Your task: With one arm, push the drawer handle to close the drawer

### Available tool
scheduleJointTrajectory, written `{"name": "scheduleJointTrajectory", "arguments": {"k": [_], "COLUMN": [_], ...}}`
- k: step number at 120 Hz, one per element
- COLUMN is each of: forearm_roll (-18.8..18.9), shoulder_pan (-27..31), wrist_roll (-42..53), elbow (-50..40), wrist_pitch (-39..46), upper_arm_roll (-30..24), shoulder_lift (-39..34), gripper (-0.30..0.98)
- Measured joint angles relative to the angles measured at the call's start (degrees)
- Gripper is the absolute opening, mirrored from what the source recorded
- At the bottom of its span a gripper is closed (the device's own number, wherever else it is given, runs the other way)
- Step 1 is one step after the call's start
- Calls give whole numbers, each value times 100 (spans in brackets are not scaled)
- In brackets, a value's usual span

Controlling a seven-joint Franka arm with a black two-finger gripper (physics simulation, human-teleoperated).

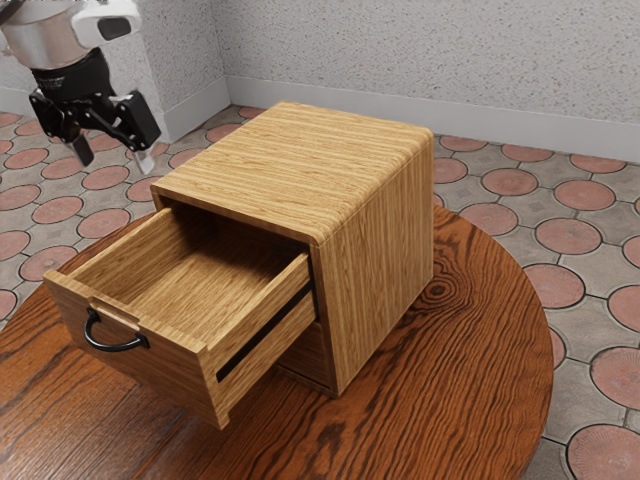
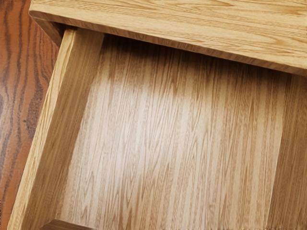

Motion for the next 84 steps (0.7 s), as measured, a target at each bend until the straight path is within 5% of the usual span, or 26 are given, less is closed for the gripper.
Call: {"name": "scheduleJointTrajectory", "arguments": {"k": [46, 64, 84], "forearm_roll": [-39, -119, -136], "shoulder_pan": [252, 711, 573], "wrist_roll": [742, 716, 578], "elbow": [-702, -2066, -2623], "wrist_pitch": [433, 299, -53], "upper_arm_roll": [-353, -1511, -1737], "shoulder_lift": [-630, -2719, -3780], "gripper": [69, 68, 29]}}
